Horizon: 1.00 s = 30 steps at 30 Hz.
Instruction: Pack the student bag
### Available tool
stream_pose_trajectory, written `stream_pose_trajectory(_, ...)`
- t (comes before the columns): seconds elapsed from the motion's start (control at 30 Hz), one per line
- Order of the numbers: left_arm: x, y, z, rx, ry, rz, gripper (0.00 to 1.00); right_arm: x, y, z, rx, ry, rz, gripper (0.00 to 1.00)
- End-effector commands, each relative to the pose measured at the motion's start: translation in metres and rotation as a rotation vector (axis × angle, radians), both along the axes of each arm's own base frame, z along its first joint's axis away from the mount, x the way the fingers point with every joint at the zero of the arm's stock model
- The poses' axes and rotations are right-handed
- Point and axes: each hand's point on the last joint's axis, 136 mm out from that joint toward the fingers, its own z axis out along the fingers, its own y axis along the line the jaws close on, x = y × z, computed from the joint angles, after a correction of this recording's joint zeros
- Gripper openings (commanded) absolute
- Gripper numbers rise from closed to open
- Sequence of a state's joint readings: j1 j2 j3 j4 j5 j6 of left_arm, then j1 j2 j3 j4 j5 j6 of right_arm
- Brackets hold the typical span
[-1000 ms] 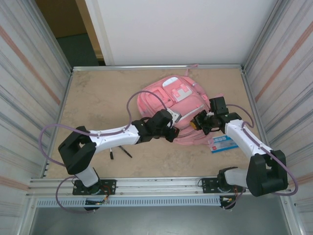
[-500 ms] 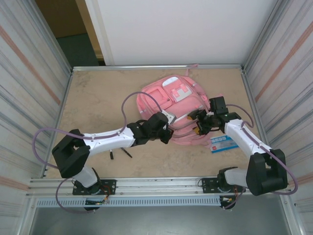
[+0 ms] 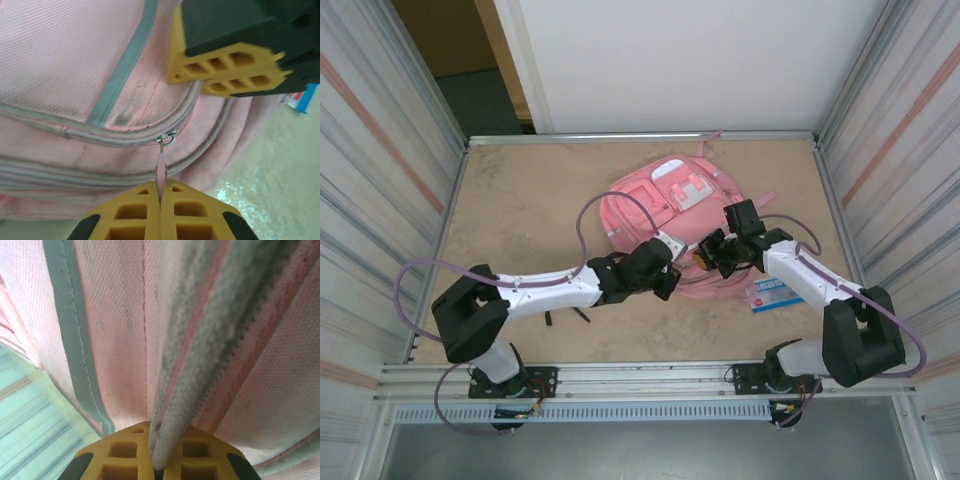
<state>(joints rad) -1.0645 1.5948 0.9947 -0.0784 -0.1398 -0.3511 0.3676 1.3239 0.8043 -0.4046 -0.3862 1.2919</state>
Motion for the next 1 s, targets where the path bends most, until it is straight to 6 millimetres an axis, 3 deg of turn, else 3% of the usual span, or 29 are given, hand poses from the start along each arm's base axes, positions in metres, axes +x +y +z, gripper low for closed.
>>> stream_pose_trajectory(0.0, 0.030, 0.054, -0.009, 0.110, -0.044, 0.145, 0.00, 0.007, 0.002, 0.026, 0.012, -0.075, 0.001, 0.00)
stream_pose_trajectory(0.1, 0.059, 0.087, -0.027, 0.115, 0.000, 0.243, 0.00, 0.012, 0.007, 0.024, 0.013, -0.077, -0.017, 0.00)
stream_pose_trajectory(0.2, 0.089, 0.113, -0.025, 0.158, -0.047, 0.342, 0.00, 0.018, 0.032, 0.027, 0.075, -0.096, 0.003, 0.02)
stream_pose_trajectory(0.27, 0.103, 0.119, -0.011, 0.203, -0.099, 0.390, 0.00, 0.019, 0.046, 0.026, 0.050, -0.095, 0.040, 0.28)
stream_pose_trajectory(0.3, 0.105, 0.117, -0.006, 0.200, -0.102, 0.390, 0.00, 0.018, 0.052, 0.025, 0.034, -0.090, 0.060, 0.30)
stream_pose_trajectory(0.37, 0.104, 0.110, 0.005, 0.166, -0.112, 0.380, 0.00, 0.017, 0.065, 0.025, 0.033, -0.079, 0.116, 0.33)
stream_pose_trajectory(0.43, 0.101, 0.108, 0.011, 0.131, -0.114, 0.375, 0.00, 0.014, 0.072, 0.025, 0.040, -0.063, 0.142, 0.42)
stream_pose_trajectory(0.57, 0.088, 0.116, 0.018, 0.092, -0.115, 0.367, 0.00, 0.008, 0.061, 0.017, -0.032, -0.063, 0.105, 0.52)
stream_pose_trajectory(0.73, 0.065, 0.138, 0.029, 0.065, -0.114, 0.369, 0.00, 0.000, 0.039, 0.022, -0.122, -0.102, 0.142, 0.53)
stream_pose_trajectory(0.77, 0.060, 0.144, 0.031, 0.064, -0.121, 0.366, 0.05, -0.001, 0.029, 0.025, -0.165, -0.119, 0.148, 0.53)
stream_pose_trajectory(0.8, 0.056, 0.147, 0.032, 0.066, -0.136, 0.352, 0.20, -0.004, 0.017, 0.026, -0.210, -0.117, 0.138, 0.53)
stream_pose_trajectory(0.83, 0.053, 0.154, 0.031, 0.079, -0.159, 0.350, 0.43, -0.008, 0.000, 0.026, -0.267, -0.108, 0.102, 0.53)
stream_pose_trajectory(0.87, 0.052, 0.160, 0.032, 0.087, -0.174, 0.352, 0.59, -0.012, -0.018, 0.027, -0.329, -0.119, 0.096, 0.54)
stream_pose_trajectory(0.97, 0.049, 0.161, 0.041, 0.112, -0.204, 0.280, 0.78, -0.028, -0.071, 0.026, -0.456, -0.115, -0.012, 0.57)
